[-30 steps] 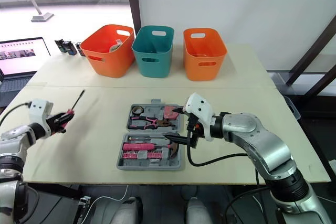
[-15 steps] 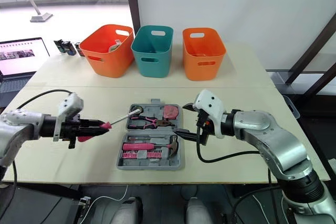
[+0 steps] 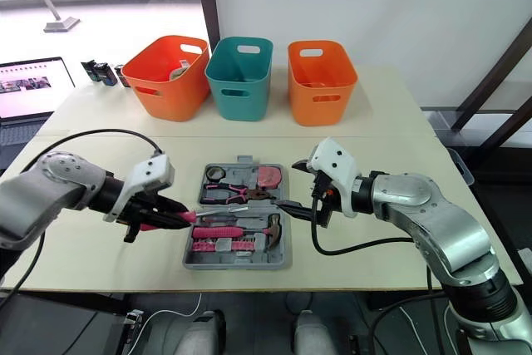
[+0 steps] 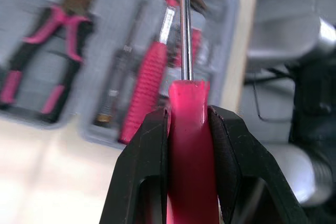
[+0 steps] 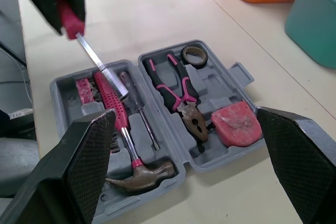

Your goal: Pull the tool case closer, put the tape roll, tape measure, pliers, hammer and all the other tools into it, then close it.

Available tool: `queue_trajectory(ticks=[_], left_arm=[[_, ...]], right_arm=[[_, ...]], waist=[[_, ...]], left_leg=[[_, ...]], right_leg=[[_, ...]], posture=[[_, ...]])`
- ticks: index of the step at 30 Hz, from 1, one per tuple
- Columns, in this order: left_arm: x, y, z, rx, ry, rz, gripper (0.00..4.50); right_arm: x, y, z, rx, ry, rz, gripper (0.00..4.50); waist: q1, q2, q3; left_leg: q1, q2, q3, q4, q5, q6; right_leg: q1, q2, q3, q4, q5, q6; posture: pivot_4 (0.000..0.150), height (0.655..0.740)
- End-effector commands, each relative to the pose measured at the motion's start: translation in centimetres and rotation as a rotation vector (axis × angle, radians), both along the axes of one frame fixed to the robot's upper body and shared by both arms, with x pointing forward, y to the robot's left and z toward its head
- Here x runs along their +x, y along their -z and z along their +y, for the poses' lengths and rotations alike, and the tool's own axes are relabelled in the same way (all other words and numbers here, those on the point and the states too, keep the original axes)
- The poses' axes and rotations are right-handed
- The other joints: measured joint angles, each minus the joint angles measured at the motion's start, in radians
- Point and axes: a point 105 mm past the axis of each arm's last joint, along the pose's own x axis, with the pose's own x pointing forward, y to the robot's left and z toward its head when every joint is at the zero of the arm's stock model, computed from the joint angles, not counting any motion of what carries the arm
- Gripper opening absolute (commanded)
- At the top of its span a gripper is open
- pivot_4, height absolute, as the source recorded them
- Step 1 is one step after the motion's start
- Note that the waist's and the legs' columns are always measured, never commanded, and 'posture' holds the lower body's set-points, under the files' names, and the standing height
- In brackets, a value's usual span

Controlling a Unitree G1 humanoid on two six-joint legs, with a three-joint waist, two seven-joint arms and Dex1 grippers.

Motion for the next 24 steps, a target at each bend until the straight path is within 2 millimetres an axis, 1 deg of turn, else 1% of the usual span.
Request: queue_trajectory(ticks=[1, 3, 4, 7, 11, 13, 14, 17, 21, 24], left_arm=[[-0.3, -0.8, -1.1, 0.085, 0.034, -0.053, 0.61], [-0.2, -0.3, -1.1, 0.168, 0.043, -0.084, 0.61], [-0.5, 0.1, -1.7, 0.193, 0.070, -0.074, 0.61], [-0.7, 0.8, -2.8, 0.235, 0.105, -0.054, 0.61], [-0.3, 1.1, -3.4, 0.277, 0.112, -0.077, 0.61], [-0.2, 1.3, -4.4, 0.259, 0.120, -0.089, 0.61], [0.0, 1.7, -4.6, 0.262, 0.115, -0.097, 0.61], [0.2, 2.4, -4.7, 0.272, 0.105, -0.107, 0.61], [0.1, 3.3, -5.4, 0.250, 0.100, -0.089, 0.61], [0.4, 3.8, -5.8, 0.238, 0.083, -0.103, 0.61]], right_arm=[[-0.5, -0.9, 0.5, -0.003, -0.026, -0.054, 4.50], [-0.4, -0.8, 0.5, -0.004, -0.025, -0.056, 4.50], [-0.4, -0.8, 0.5, -0.005, -0.025, -0.056, 4.50], [-0.4, -0.6, 0.6, -0.008, -0.024, -0.056, 4.50], [-0.4, -0.5, 0.6, -0.012, -0.023, -0.054, 4.50], [-0.5, -0.4, 0.5, -0.016, -0.017, -0.052, 4.50], [-0.5, -0.3, 0.4, -0.019, -0.013, -0.051, 4.50], [-0.5, -0.2, 0.4, -0.022, -0.008, -0.050, 4.50], [-0.6, -0.1, 0.3, -0.023, -0.002, -0.044, 4.50], [-0.7, 0.0, 0.4, -0.027, 0.001, -0.038, 4.50]], waist=[[0.002, 0.000, 0.001], [-0.001, 0.000, 0.001], [-0.001, 0.000, 0.001], [-0.002, 0.000, 0.001], [-0.004, 0.000, 0.002], [-0.002, 0.000, 0.002], [-0.002, 0.000, 0.002], [-0.001, 0.000, 0.002], [-0.002, 0.000, 0.002], [-0.001, 0.000, 0.002]], left_leg=[[0.000, 0.000, 0.000, 0.001, 0.000, 0.000], [0.000, -0.001, 0.000, 0.001, 0.000, 0.000], [0.000, -0.001, 0.000, 0.001, 0.000, 0.000], [0.000, -0.001, 0.000, 0.002, 0.000, 0.000], [0.000, -0.001, 0.000, 0.003, 0.000, 0.000], [0.000, -0.001, -0.001, 0.004, 0.000, 0.001], [0.000, -0.001, -0.001, 0.004, -0.001, 0.001], [-0.001, -0.001, -0.001, 0.009, -0.002, 0.003], [-0.001, -0.001, -0.001, 0.012, -0.002, 0.004], [-0.001, -0.001, -0.001, 0.012, -0.002, 0.004]], right_leg=[[0.000, 0.000, 0.000, 0.000, 0.000, 0.000], [0.000, 0.000, 0.001, 0.000, 0.000, 0.000], [0.001, 0.000, 0.001, 0.000, 0.000, 0.000], [0.001, 0.000, 0.001, 0.000, 0.000, 0.000], [0.001, 0.000, 0.001, 0.001, 0.000, 0.000], [0.001, 0.000, 0.001, 0.001, 0.000, 0.000], [0.001, 0.000, 0.000, 0.001, 0.000, 0.000], [0.003, 0.000, 0.000, 0.001, 0.000, 0.001], [0.004, 0.000, 0.001, 0.002, 0.000, 0.001], [0.005, 0.000, 0.001, 0.002, 0.000, 0.001]], posture=[[0.150, 0.7400], [0.150, 0.7400], [0.150, 0.7400], [0.150, 0.7400], [0.150, 0.7400], [0.150, 0.7400], [0.150, 0.7400], [0.150, 0.7400], [0.150, 0.7400], [0.150, 0.7400]])
